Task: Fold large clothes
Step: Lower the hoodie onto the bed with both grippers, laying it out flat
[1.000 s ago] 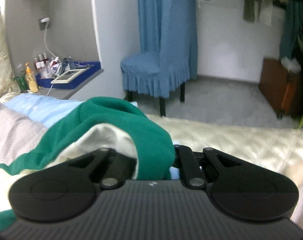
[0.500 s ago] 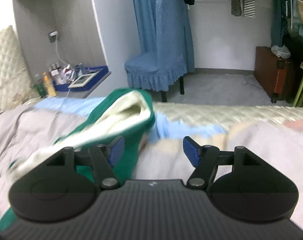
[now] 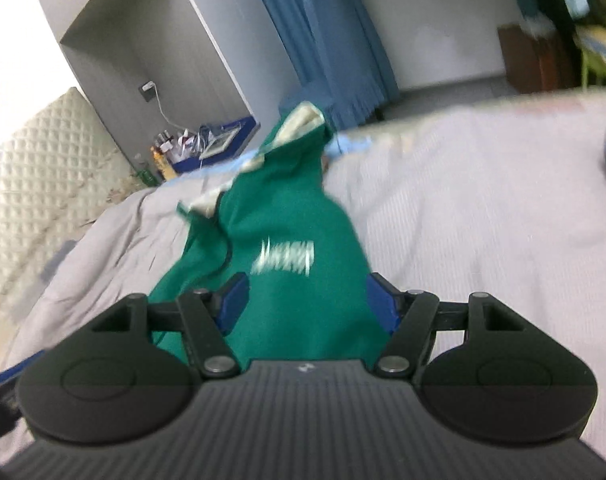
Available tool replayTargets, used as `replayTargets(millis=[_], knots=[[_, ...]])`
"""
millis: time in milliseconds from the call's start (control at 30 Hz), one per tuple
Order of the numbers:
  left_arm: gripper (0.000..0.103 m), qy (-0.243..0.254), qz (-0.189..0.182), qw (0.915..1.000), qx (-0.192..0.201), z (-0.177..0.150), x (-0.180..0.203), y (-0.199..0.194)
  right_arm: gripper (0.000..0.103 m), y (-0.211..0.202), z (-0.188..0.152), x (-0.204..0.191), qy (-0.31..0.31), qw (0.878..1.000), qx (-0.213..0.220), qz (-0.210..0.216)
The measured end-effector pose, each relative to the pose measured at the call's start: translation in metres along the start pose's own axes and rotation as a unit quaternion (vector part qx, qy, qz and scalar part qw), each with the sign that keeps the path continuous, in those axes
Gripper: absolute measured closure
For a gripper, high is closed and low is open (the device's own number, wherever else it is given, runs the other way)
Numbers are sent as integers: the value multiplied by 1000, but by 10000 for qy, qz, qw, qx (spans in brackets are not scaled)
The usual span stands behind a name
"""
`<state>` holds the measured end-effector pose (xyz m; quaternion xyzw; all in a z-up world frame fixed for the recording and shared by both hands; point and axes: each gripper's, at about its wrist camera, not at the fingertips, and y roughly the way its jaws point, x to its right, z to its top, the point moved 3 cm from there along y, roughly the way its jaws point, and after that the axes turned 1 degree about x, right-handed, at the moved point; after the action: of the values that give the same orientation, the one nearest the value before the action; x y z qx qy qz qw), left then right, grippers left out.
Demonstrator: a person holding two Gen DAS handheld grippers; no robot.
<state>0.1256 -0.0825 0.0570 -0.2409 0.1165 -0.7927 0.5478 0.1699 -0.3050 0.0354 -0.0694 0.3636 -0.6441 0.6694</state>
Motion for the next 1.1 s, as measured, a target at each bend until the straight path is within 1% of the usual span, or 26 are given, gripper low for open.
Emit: replayTargets(millis=[67,133,167,267,333,400,467,533,567,633,700,800,833,867,900,933,967,1033,1100], knots=[[40,23,-33,10000,-29,-15,10,-8,36,-16,-16,2,-133,9999,-41,-58],[40,24,-78,9999,-93,-30,18,-9,36,-31,-26,5,-255,9995,55,-197],[40,14,-95,9998,-150,-36,21,-6,36,-39,-30,9,-202,9995,118,-210],[40,-44,-175,9992,-353,-52,31,9,36,-58,-38,28,256,9990,337,-168],[40,-89,-321,9983,-473,-60,39,24,36,-61,-44,42,536,9977,391,-164],[37,-116,-490,9969,-601,-65,48,40,35,-54,-47,54,806,9958,373,-243],[32,-24,-561,9960,-701,-67,59,58,35,-48,-49,65,924,9937,489,-392],[32,76,-623,9950,-772,-68,72,78,34,-38,-47,75,1011,9913,554,-641],[31,125,-654,9944,-815,-69,79,88,34,-34,-47,80,1098,9902,572,-641],[31,321,-534,9941,-889,-70,90,109,34,-23,-47,90,1294,9884,538,-590],[31,554,-268,9930,-1007,-73,96,127,34,-14,-50,100,1412,9869,429,-651],[33,893,-96,9869,-1343,-79,101,149,34,0,-52,114,1745,9829,257,-522],[38,968,-75,9856,-1387,-81,101,153,34,3,-52,116,1840,9815,220,-479],[53,980,-59,9852,-1403,-82,97,155,34,6,-52,118,1905,9805,195,-438],[62,1046,44,9841,-1431,-83,93,157,34,9,-53,119,1953,9798,166,-387],[79,1127,105,9833,-1422,-84,88,156,34,11,-54,118,1985,9795,128,-325],[87,1169,119,9836,-1370,-83,84,153,34,15,-55,118,2006,9793,50,-253],[91,1028,204,9871,-1214,-77,70,143,34,19,-59,113,1992,9798,-181,-71],[92,691,348,9919,-1011,-65,50,131,34,23,-62,106,1949,9802,-332,141]])
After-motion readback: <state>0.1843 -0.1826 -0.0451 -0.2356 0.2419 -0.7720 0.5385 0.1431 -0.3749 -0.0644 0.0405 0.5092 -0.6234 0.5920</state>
